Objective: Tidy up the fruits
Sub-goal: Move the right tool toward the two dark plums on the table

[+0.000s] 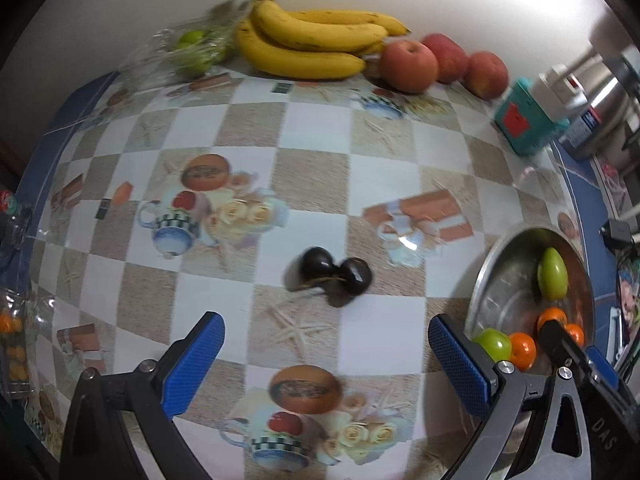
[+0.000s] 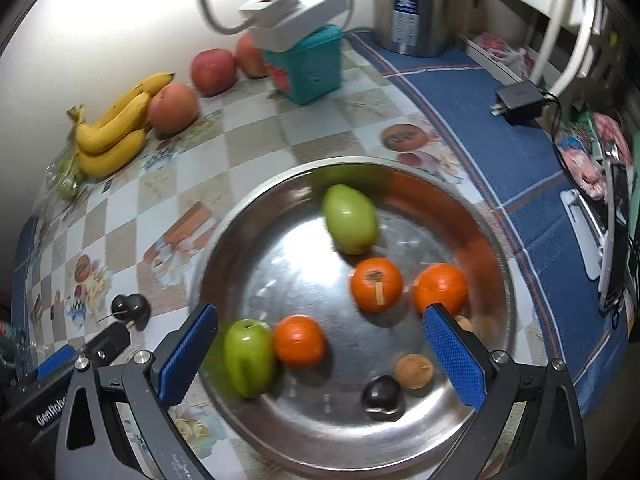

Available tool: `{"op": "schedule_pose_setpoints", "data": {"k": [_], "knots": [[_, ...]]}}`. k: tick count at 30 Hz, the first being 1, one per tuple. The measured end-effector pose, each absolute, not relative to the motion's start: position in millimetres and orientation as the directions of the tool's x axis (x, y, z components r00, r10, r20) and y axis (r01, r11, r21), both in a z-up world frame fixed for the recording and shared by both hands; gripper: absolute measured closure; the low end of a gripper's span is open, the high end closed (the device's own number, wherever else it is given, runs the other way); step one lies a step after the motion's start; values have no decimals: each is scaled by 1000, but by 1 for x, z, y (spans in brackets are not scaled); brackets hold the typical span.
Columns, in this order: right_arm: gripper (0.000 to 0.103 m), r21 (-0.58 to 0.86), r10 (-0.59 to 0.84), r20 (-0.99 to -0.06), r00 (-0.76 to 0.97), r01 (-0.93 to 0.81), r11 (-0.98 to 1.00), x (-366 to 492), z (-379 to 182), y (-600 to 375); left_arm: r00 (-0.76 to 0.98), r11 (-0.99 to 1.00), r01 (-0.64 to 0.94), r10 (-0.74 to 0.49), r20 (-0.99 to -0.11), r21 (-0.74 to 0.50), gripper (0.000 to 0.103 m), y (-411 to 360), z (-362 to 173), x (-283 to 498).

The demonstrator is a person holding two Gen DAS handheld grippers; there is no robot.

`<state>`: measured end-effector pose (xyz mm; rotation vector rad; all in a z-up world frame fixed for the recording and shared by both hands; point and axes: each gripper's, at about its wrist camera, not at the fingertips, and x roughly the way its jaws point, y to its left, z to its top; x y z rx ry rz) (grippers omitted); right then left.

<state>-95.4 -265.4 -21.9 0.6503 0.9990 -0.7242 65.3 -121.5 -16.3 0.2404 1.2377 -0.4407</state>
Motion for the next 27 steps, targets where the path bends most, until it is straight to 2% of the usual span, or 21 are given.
{"op": "schedule_pose_setpoints", "data": {"k": [15,27], "knots": [[1,235,-150,-872,466,666,708,-50,-11,-215,342,973,220,-138,-930,-63,0,-29,2,114],[1,301,-56,-842,537,553,777,-10,-9,-182,320,987,136,-129,-939,-89,0,0,-11,135]]}}
